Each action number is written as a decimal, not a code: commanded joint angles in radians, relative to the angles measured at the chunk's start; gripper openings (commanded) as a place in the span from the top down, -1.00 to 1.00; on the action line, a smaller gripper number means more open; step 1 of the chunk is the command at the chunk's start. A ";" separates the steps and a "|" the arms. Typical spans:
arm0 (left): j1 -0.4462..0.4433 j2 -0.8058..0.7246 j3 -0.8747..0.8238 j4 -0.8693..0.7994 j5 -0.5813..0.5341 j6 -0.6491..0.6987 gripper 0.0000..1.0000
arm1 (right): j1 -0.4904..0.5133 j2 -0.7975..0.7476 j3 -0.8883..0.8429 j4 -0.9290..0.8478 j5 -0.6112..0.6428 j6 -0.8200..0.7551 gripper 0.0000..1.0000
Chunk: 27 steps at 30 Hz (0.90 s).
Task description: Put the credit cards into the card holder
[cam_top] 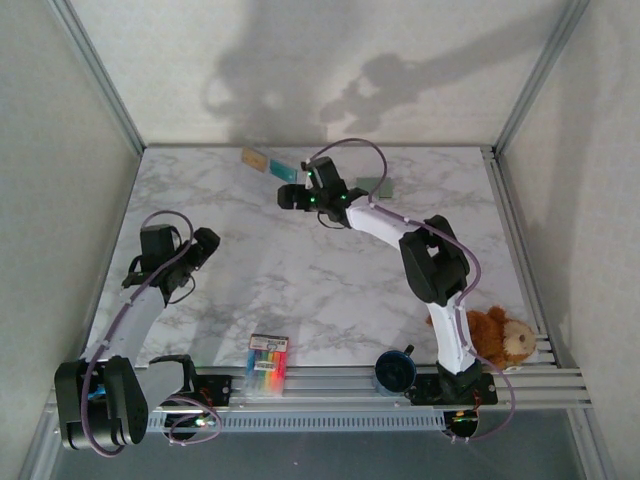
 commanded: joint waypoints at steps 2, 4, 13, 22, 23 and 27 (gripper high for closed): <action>0.006 -0.014 -0.039 0.026 0.100 -0.002 -0.99 | -0.030 0.051 0.080 -0.058 -0.071 0.010 -0.61; 0.006 -0.007 -0.040 0.025 0.106 -0.008 -0.99 | -0.034 0.062 0.102 -0.062 -0.096 -0.012 -0.61; -0.049 0.005 -0.051 0.017 0.135 0.045 -0.99 | -0.089 0.102 0.182 -0.101 -0.157 -0.027 -0.64; -0.193 0.086 0.012 -0.008 0.038 0.101 -0.99 | -0.131 0.148 0.246 -0.127 -0.240 0.001 -0.51; -0.211 0.094 0.016 -0.004 0.026 0.101 -0.99 | -0.133 0.158 0.263 -0.132 -0.254 0.005 -0.48; -0.225 0.113 0.017 0.034 0.059 0.097 -0.99 | -0.132 0.198 0.325 -0.155 -0.278 -0.008 -0.44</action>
